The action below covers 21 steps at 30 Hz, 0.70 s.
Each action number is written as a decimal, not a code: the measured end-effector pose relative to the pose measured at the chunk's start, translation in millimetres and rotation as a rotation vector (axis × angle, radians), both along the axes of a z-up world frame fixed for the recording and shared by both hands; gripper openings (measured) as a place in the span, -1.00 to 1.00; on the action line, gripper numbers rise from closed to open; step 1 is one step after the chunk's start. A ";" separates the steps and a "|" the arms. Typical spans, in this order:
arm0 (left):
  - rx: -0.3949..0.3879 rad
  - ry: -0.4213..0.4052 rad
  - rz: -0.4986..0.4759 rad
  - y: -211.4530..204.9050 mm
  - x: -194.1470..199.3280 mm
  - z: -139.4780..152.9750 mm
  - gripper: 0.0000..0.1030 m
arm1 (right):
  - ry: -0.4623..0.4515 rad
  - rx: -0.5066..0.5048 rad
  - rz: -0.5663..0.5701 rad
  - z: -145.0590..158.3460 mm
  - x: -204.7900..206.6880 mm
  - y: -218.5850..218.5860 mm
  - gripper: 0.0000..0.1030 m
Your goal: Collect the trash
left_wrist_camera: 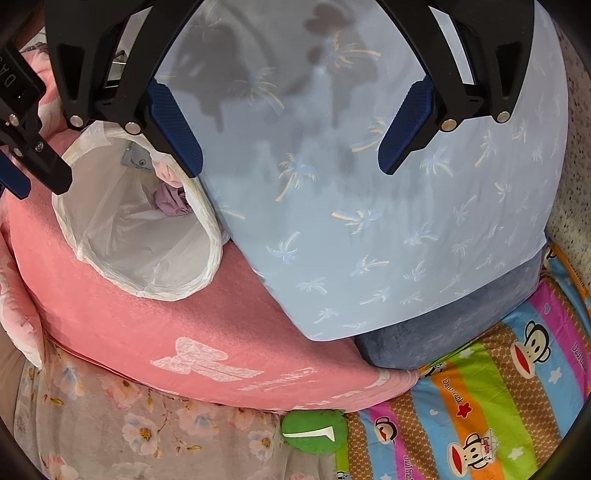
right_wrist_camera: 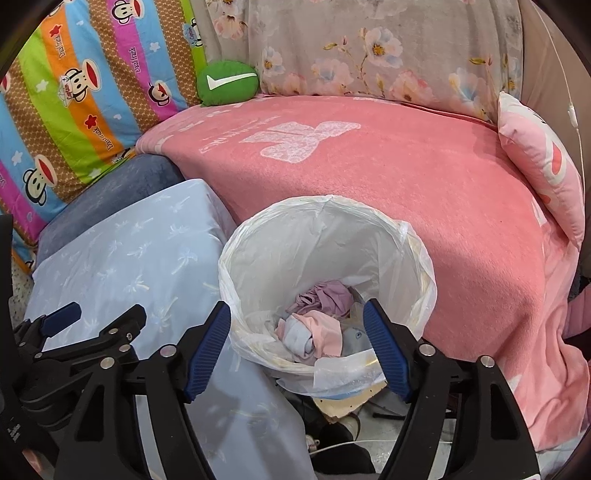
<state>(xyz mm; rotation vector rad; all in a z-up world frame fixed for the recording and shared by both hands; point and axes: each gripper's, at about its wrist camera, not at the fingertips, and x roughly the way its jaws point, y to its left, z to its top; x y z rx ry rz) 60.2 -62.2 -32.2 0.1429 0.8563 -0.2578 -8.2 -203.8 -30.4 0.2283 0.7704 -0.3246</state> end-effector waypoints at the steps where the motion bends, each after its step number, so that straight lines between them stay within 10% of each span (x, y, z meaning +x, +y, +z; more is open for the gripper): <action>1: 0.000 0.001 0.005 0.7 -0.3 -0.3 0.82 | 0.004 -0.003 -0.004 -1.1 -0.8 0.4 0.42; 21: 0.011 0.010 0.015 -0.9 -13.9 -2.0 0.83 | 0.034 -0.041 -0.027 -7.3 -14.9 0.3 0.88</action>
